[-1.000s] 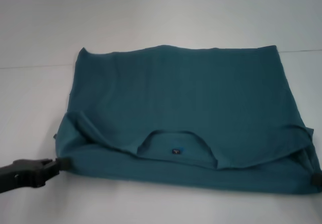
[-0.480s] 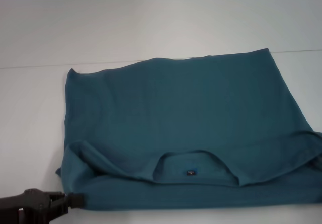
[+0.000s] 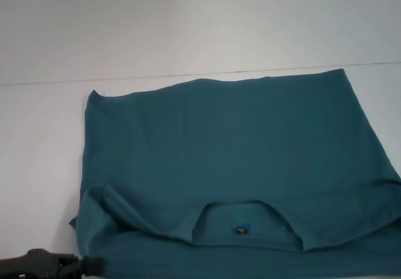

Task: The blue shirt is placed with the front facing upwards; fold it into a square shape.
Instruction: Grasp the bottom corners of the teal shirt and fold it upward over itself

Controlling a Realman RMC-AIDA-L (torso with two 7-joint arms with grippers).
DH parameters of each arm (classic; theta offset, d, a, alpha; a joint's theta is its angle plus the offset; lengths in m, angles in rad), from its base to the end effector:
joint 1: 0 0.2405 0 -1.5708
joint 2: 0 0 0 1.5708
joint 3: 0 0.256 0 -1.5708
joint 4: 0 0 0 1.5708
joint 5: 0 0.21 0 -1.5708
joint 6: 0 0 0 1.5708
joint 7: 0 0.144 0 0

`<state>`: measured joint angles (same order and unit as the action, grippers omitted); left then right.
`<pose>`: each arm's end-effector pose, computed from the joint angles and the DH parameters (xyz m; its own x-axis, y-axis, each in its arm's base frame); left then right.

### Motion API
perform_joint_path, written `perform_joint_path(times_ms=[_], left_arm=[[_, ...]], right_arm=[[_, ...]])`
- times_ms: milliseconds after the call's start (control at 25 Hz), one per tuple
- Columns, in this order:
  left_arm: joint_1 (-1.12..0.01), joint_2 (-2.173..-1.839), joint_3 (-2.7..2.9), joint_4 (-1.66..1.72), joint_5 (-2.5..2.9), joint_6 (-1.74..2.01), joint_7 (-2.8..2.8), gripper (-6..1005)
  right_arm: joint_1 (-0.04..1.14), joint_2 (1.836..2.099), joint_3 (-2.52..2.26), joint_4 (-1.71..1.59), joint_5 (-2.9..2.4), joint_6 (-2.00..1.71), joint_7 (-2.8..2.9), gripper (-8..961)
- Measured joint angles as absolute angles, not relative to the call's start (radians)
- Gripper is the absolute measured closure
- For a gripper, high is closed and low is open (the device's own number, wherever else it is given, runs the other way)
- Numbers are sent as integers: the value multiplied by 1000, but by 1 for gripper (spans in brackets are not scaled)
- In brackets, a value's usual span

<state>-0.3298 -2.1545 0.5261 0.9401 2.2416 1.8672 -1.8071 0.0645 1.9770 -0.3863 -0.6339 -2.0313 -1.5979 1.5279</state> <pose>-0.3010 0.2468 0.0230 0.5364 0.7388 0.4081 0.7760 -0.6218 0.1059 0.4188 0.1734 0.0741 0.3728 -0.6499 -0.6623 -0.9233 -0.3312 -0.1947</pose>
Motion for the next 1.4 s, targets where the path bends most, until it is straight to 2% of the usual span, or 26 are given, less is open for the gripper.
perform_joint_path(times_ms=[440, 880, 1160, 1400], left_arm=[[-327, -2149, 515, 962, 2282, 1926, -1804, 997], [-331, -2149, 503, 974, 2291, 1974, -1804, 996], [-417, -2131, 495, 921, 2234, 1870, -1821, 996], [-575, -2104, 477, 809, 2218, 1684, -1838, 996]], right_arm=[[9, 1983, -350, -634, -2040, -1667, 1486, 917], [13, 1981, -281, -634, -2079, -1702, 1484, 918], [114, 1974, -223, -635, -2075, -1675, 1508, 918], [250, 1971, -220, -629, -2078, -1560, 1547, 918]])
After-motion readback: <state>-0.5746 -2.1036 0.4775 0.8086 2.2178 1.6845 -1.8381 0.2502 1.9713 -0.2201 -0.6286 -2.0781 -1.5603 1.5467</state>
